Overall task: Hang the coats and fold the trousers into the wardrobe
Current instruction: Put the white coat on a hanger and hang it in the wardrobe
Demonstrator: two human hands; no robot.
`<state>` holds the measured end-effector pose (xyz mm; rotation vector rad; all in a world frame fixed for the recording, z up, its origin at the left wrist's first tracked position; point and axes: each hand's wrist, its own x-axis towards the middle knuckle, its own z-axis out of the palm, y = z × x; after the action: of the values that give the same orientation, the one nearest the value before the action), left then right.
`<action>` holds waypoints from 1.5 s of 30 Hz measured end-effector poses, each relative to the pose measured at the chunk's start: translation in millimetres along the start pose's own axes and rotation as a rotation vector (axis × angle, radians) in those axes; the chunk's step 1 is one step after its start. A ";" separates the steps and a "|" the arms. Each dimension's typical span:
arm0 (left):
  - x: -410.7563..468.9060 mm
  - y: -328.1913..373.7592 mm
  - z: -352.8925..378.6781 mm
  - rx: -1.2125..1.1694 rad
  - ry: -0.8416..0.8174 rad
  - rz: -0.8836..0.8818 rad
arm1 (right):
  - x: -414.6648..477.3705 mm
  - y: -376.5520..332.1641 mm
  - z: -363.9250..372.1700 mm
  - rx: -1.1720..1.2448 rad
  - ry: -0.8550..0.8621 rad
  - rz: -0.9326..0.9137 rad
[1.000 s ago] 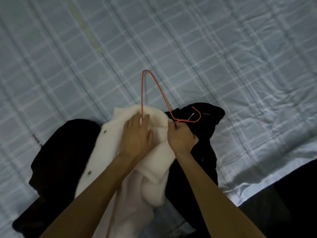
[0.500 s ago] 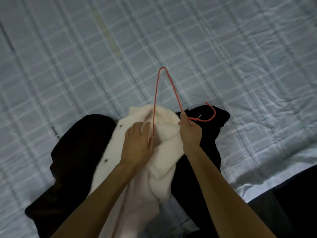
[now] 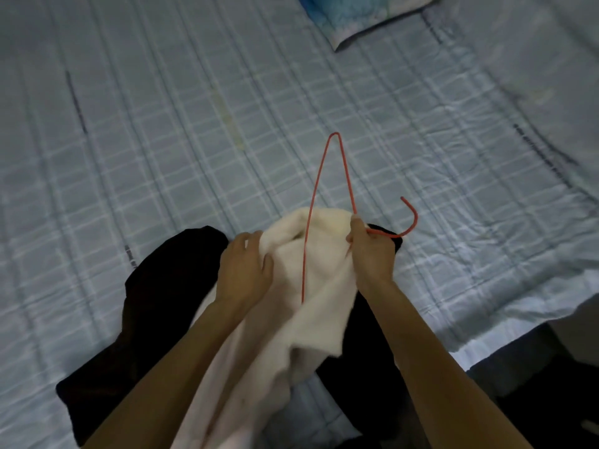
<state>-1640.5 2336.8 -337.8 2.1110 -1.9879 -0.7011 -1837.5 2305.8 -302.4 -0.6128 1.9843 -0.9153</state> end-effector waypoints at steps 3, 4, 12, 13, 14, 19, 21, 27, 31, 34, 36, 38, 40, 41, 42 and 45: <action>-4.6 7.1 -16.0 -0.032 0.034 -0.028 | -20.4 -6.0 -16.5 -0.008 -0.048 -0.030; -5.9 10.1 -20.8 -0.052 0.043 -0.036 | -28.0 -7.3 -22.0 0.006 -0.054 -0.050; -28.9 38.7 -66.0 -0.160 0.112 0.000 | -80.6 -47.2 -63.1 0.100 -0.108 -0.251; -32.9 42.2 -71.3 -0.177 0.122 0.007 | -87.0 -55.1 -67.3 0.113 -0.124 -0.248; -37.1 45.4 -76.3 -0.196 0.126 0.011 | -93.0 -63.2 -71.3 0.150 -0.141 -0.234; -59.1 51.8 -87.1 -0.259 0.101 0.023 | -117.0 -93.6 -96.1 0.112 -0.197 -0.332; -67.5 53.3 -86.8 -0.264 0.087 0.022 | -124.6 -91.5 -102.8 0.014 -0.209 -0.364; -78.4 49.5 -73.5 -0.223 0.011 -0.001 | -128.6 -44.9 -112.7 -0.039 -0.121 -0.295; -66.0 46.4 -54.9 -0.139 -0.067 0.000 | -112.3 -12.4 -111.8 -0.063 -0.127 -0.220; -51.4 44.4 -40.6 -0.093 -0.127 -0.009 | -97.9 7.1 -105.6 -0.079 -0.126 -0.188; -38.1 42.3 -30.4 -0.050 -0.160 -0.019 | -86.4 19.2 -97.3 -0.102 -0.122 -0.171; -21.4 39.7 -19.0 -0.005 -0.185 -0.023 | -71.9 32.8 -87.6 -0.129 -0.109 -0.148; -2.3 37.1 -6.0 0.036 -0.211 -0.028 | -57.5 46.0 -76.6 -0.168 -0.104 -0.118; 7.6 35.4 1.6 0.058 -0.225 -0.031 | -49.9 53.8 -69.8 -0.190 -0.111 -0.108; 18.3 34.3 10.3 0.085 -0.237 -0.025 | -43.3 60.0 -63.9 -0.208 -0.116 -0.091; 48.9 32.5 39.3 0.179 -0.278 0.011 | -24.8 74.3 -46.3 -0.233 -0.102 -0.044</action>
<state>-1686.5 2293.6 -369.6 2.2010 -2.2814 -0.8885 -1869.7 2385.8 -331.2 -0.8207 2.0066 -0.6684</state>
